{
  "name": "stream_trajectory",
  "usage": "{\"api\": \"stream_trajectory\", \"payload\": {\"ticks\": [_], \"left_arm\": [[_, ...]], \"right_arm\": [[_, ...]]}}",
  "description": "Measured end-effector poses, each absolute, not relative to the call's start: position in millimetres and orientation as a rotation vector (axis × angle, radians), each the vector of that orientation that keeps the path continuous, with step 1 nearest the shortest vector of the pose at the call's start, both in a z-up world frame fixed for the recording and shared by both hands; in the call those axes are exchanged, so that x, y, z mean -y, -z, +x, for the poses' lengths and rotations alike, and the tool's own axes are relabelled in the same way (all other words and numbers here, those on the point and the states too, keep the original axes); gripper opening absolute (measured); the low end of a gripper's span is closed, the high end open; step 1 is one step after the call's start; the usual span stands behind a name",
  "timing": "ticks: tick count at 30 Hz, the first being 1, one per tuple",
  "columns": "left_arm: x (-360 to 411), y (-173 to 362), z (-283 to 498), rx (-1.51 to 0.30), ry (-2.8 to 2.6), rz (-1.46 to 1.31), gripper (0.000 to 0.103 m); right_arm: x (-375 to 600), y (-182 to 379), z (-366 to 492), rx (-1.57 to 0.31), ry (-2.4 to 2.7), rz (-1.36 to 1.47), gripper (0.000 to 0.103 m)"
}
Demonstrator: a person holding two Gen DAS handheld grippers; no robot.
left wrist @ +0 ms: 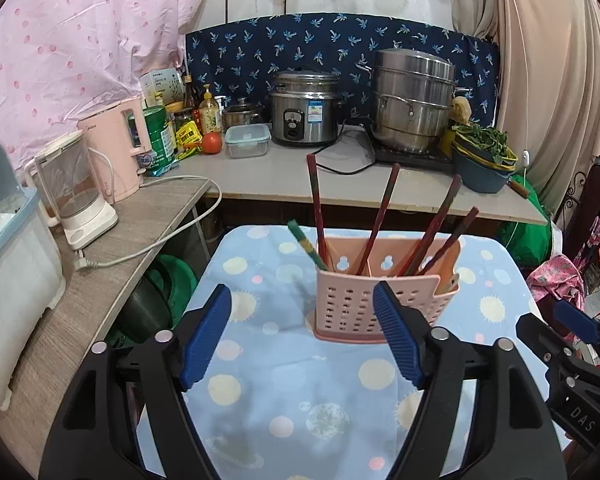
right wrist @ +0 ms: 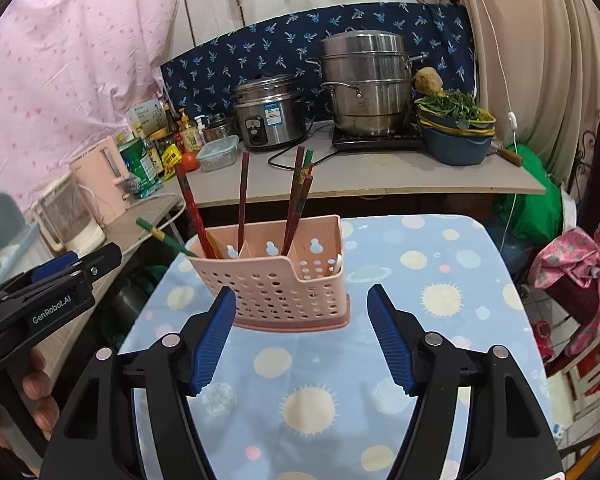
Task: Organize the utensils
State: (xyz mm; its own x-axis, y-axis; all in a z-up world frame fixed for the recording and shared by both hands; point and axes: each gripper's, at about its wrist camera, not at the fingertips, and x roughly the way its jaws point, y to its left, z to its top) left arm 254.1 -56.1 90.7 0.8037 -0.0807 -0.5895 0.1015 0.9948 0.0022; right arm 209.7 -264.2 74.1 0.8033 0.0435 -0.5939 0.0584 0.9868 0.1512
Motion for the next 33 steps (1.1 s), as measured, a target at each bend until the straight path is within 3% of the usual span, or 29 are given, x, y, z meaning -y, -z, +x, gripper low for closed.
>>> {"api": "stream_trajectory", "payload": {"ticks": [12,14,20,22,33], "left_arm": [[55.9,-67.5,220.0,-0.659,0.077,0.069,0.087],[56.5,-64.3,217.1,-0.668,0.075,0.071,0.089],[56.9,-56.4,208.7,-0.682,0.059,0.079,0.096],[56.3,-53.3,206.9,-0.691,0.056,0.082,0.096],[52.5,-37.6,198.9,-0.725,0.021,0.102,0.096]], "right_arm": [[256.1,-53.1,178.6,-0.678,0.072,0.112,0.072],[256.4,-49.7,175.9,-0.683,0.073,0.108,0.086],[256.2,-43.9,165.6,-0.681,0.099,0.096,0.087],[256.6,-40.7,163.6,-0.690,0.095,0.100,0.097],[253.3,-32.9,150.8,-0.684,0.121,0.085,0.096]]}}
